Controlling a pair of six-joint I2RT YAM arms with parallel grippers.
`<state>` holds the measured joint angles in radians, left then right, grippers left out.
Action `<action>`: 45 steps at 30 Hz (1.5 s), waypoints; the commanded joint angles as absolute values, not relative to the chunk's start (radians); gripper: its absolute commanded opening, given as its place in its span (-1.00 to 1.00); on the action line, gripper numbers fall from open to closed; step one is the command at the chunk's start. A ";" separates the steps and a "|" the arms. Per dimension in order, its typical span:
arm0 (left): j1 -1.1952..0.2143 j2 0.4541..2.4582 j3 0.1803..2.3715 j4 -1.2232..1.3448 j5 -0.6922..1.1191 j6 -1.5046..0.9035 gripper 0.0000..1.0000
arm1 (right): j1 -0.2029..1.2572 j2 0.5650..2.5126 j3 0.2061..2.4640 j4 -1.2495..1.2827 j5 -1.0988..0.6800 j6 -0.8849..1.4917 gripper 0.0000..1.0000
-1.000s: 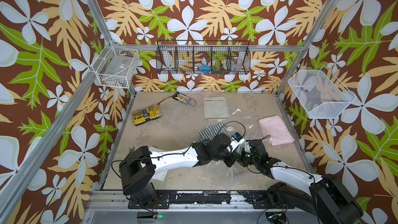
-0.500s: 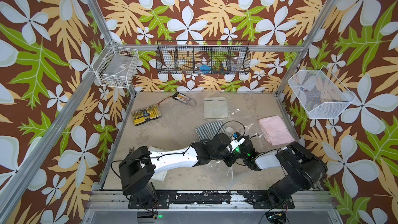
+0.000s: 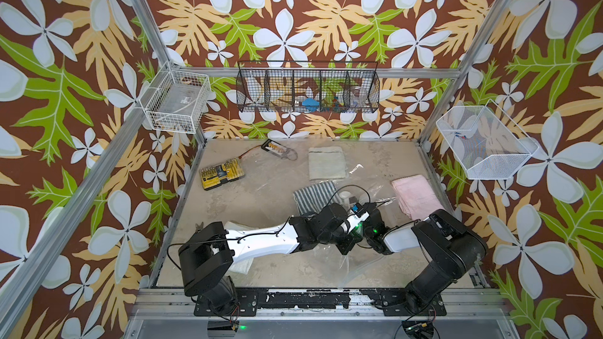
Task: Place the folded towel into the vacuum bag
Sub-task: Place the towel in the vacuum bag.
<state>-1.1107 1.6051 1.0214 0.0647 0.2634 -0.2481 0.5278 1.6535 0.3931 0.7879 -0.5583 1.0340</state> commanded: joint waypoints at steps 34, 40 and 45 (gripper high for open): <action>-0.876 1.116 0.749 -0.165 0.076 -0.500 0.35 | 0.540 1.814 0.620 0.469 -0.736 0.653 -1.00; -0.545 1.032 0.696 -0.337 -0.131 -0.654 0.38 | 0.537 1.816 0.638 0.439 -0.753 0.651 -1.00; -0.201 0.969 0.599 -0.290 -0.100 -0.675 0.49 | 0.535 1.818 0.660 0.396 -0.751 0.644 -1.00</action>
<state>-0.2985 0.9810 0.6239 -0.2783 -0.0803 -0.6350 0.5358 1.8141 0.6495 0.4427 -0.7563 0.6643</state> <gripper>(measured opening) 0.728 0.086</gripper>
